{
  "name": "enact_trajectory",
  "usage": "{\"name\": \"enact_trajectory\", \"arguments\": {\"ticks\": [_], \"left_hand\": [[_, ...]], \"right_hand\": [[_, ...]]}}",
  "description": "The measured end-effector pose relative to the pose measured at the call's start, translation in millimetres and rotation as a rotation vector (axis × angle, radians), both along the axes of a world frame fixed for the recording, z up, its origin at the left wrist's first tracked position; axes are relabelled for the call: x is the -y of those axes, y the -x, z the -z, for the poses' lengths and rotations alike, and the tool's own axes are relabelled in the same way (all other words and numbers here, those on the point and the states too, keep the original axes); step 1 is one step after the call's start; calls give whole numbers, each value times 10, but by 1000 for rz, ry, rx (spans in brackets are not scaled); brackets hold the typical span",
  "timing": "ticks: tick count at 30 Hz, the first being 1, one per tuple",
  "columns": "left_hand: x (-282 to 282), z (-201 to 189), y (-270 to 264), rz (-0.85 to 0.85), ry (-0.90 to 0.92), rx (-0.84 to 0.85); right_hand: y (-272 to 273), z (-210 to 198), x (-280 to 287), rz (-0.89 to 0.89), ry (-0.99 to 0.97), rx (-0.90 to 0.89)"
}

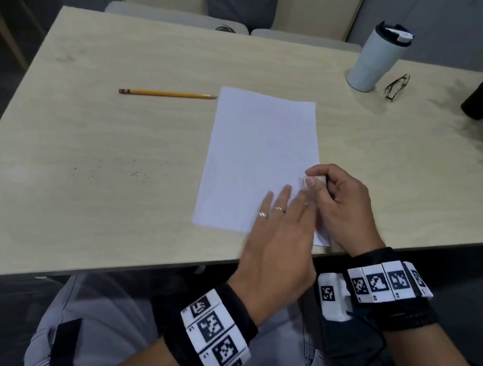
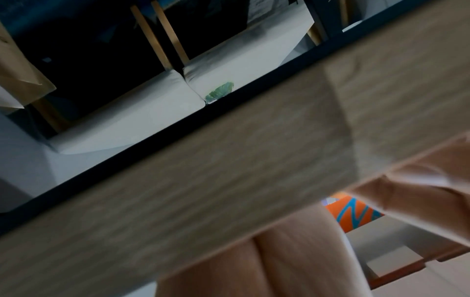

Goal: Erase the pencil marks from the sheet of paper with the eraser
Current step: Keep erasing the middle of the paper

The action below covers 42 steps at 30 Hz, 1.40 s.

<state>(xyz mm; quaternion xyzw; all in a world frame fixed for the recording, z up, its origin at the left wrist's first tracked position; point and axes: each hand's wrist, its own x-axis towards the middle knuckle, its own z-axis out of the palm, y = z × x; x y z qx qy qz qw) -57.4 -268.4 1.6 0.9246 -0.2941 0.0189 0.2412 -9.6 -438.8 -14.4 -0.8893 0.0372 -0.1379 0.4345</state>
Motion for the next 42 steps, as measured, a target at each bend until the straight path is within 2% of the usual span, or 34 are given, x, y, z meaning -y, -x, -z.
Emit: {"name": "enact_trajectory", "arguments": {"ticks": [4, 8, 10, 13, 14, 15, 18, 20, 22, 25, 27, 28, 30, 32, 34, 37, 42], "left_hand": [[88, 227, 82, 130, -181, -20], [4, 220, 38, 135, -329, -13], [-141, 174, -10, 10, -389, -62], [-311, 73, -74, -308, -412, -164], [-301, 55, -80, -328, -387, -178], [-256, 54, -73, -280, -350, -159], [-39, 127, 9, 22, -298, -53], [-32, 164, 34, 70, -323, -51], [-184, 157, -19, -56, -366, -100], [-482, 73, -148, -402, -455, -212], [-482, 27, -194, -478, -422, -231], [-403, 22, -189, -414, -377, -197], [-156, 74, -140, -158, -305, -92], [36, 130, -73, 48, -330, -34], [29, 143, -47, 78, -374, -27], [-333, 162, -90, -35, -338, -59], [-1159, 115, -359, -571, -390, -197]], "right_hand": [[-43, -29, 60, 34, -65, -39], [-7, -92, 63, 8, -11, -46], [-9, -79, 60, 38, 9, -32], [-5, -59, 32, 66, 27, -24], [3, -59, 20, 67, 34, -18], [10, -57, 16, 72, 38, -9], [38, -76, -2, 56, 25, 15], [42, -72, 2, 48, 47, 25], [40, -57, 3, 65, 51, 26], [34, -45, -3, 79, 54, 27], [40, -47, -10, 82, 46, 31], [39, -44, -9, 84, 39, 28], [35, -44, -6, 92, 20, 17], [43, -61, -7, 86, -2, 8], [57, -83, -28, 78, 3, 10], [52, -74, -55, 119, 12, 6], [54, -58, -69, 142, 34, 10]]}}
